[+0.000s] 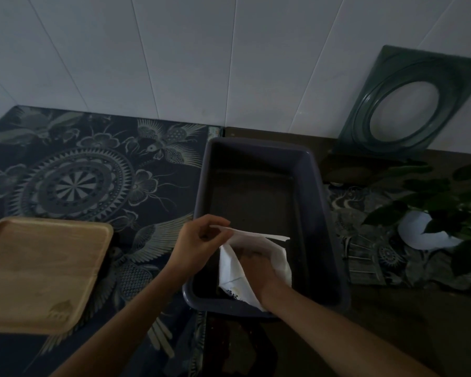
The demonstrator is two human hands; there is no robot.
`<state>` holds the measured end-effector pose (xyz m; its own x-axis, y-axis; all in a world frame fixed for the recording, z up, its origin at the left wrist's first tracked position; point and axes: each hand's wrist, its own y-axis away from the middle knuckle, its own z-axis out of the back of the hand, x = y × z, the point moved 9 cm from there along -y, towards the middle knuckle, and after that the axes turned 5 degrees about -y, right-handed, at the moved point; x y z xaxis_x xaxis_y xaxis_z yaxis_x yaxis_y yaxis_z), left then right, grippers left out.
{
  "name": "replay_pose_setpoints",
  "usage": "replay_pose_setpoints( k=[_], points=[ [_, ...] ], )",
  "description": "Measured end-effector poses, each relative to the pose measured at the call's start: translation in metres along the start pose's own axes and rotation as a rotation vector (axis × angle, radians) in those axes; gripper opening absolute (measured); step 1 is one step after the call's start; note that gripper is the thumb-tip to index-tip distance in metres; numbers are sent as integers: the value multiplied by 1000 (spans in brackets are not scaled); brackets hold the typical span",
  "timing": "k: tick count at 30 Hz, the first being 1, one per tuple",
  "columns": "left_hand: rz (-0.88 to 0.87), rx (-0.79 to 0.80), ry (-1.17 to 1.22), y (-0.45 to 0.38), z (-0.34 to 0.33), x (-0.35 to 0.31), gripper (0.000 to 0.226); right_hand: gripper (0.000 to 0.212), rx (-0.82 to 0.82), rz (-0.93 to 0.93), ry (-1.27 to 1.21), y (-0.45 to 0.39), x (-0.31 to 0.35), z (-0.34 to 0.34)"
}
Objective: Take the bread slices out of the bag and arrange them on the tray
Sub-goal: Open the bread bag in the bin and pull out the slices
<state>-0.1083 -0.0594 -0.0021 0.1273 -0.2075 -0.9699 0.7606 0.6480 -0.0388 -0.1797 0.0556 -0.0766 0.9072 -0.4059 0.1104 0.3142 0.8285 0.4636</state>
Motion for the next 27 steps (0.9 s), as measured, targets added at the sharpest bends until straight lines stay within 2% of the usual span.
replay_pose_setpoints(
  k=[3, 6, 11, 17, 22, 27],
  points=[
    [-8, -4, -4, 0, 0, 1, 13, 25, -8, -48, -103, 5, -2, 3],
    [-31, -2, -20, 1, 1, -2, 11, 23, -95, -62, -142, 13, -6, 19],
    [-47, -15, -32, 2, 3, -5, 8, 37, -140, 11, -92, 31, -2, 51],
    [-56, -15, -58, 4, 1, -12, 28, 46, -293, 79, -34, 59, 5, 79],
    [-47, -8, -110, 3, -1, -10, 16, 69, -392, 93, -114, 85, 9, 102],
    [-50, 6, -175, 4, -3, -13, 14, 80, -455, 94, -119, 106, 3, 129]
  ],
)
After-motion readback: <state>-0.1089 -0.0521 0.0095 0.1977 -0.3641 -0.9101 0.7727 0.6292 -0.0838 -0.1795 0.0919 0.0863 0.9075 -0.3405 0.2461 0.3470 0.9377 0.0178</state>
